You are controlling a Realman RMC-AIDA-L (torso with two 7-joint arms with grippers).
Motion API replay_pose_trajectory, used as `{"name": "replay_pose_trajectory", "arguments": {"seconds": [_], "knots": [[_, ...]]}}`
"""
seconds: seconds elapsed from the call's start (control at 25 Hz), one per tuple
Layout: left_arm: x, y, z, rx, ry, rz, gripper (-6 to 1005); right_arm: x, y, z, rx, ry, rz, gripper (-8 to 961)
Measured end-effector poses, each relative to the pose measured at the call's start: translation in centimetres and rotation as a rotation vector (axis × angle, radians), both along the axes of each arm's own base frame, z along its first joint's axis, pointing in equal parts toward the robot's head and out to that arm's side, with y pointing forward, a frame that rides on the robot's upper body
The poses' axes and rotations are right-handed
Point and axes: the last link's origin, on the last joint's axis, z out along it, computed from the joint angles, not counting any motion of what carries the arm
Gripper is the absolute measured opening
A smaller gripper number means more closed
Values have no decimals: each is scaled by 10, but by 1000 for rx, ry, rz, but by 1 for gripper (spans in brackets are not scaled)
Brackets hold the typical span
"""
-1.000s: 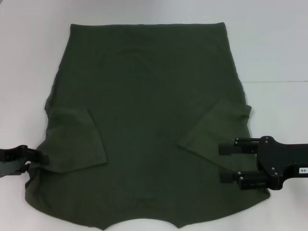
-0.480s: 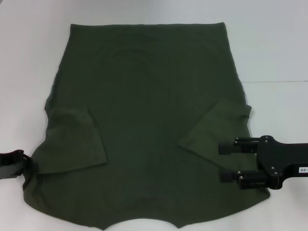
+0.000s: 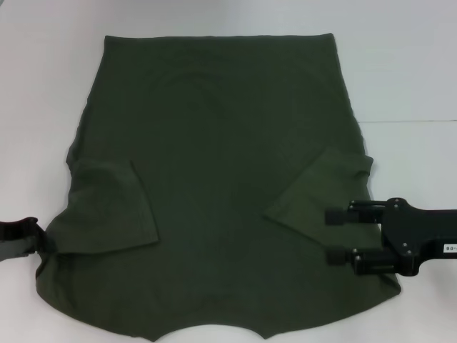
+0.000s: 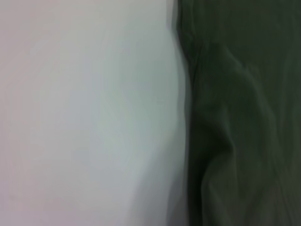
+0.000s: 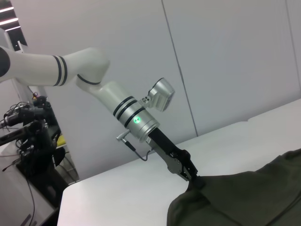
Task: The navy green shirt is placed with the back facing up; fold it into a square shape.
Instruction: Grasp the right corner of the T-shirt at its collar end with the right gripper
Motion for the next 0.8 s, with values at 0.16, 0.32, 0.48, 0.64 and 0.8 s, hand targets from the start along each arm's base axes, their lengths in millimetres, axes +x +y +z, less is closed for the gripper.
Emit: {"name": "replay_pose_trajectory", "arguments": {"seconds": [0.16,0.32,0.48,0.64,0.8], "knots": [[3,3,6,2,-3,-6,4,1,4,6,23,42,-64,781],[5,4,9,-1,-3,-18,4,-2,21,16,14,82,-233,781],[6,4,8,-1,1,-38,3,-2,41,26,-50,71,-445,781],[6,5,7,2,1,-43,3,-4,51,35,-150,29,-608,781],[6,5,5,6,0,-54,3,8,58,42,-222,-82,-818,780]]}}
